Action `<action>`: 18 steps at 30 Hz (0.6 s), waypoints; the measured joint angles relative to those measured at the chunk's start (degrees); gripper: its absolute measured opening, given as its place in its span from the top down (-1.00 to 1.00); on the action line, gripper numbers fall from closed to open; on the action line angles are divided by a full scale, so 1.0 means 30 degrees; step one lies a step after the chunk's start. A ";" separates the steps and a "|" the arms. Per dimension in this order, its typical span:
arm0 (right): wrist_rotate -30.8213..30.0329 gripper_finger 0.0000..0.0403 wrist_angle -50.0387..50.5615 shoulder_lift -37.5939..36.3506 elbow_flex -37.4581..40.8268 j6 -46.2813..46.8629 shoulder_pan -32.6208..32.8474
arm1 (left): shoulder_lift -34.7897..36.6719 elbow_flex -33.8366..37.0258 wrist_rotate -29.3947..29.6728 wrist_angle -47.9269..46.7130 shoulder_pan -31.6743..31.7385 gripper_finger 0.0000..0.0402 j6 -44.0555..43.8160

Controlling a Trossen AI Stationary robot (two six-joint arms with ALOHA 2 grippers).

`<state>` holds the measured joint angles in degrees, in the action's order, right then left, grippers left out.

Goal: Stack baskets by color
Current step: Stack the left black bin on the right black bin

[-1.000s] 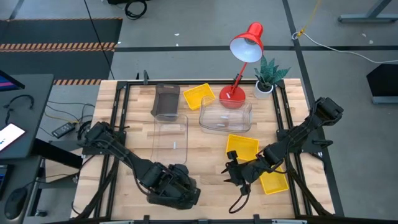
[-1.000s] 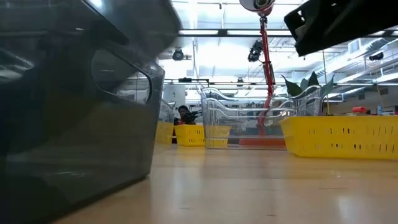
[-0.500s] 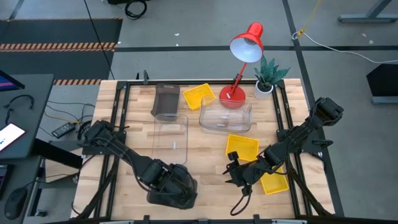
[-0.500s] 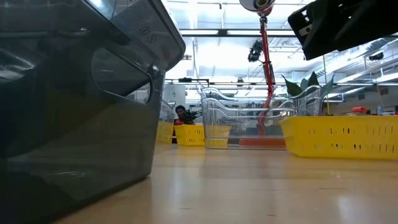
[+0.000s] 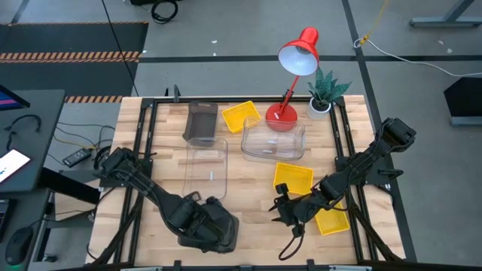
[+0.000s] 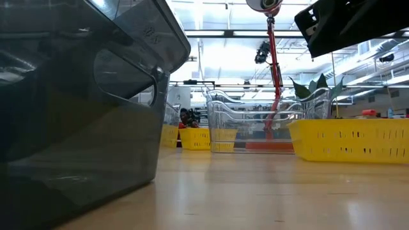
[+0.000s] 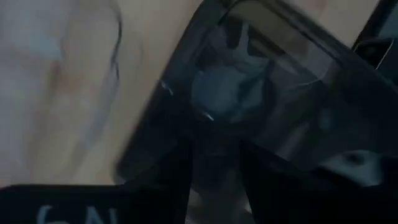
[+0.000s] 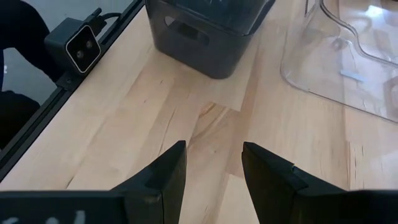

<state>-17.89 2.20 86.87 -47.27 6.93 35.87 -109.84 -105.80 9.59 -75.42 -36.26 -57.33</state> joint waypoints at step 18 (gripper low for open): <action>0.0002 0.20 0.0042 0.0007 0.0000 0.0836 -0.0052 | 0.0000 0.2411 0.2005 0.0550 0.0597 0.33 0.8575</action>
<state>-17.88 2.33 86.89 -47.27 9.44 35.71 -109.84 -98.56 15.61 -73.77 -34.47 -31.61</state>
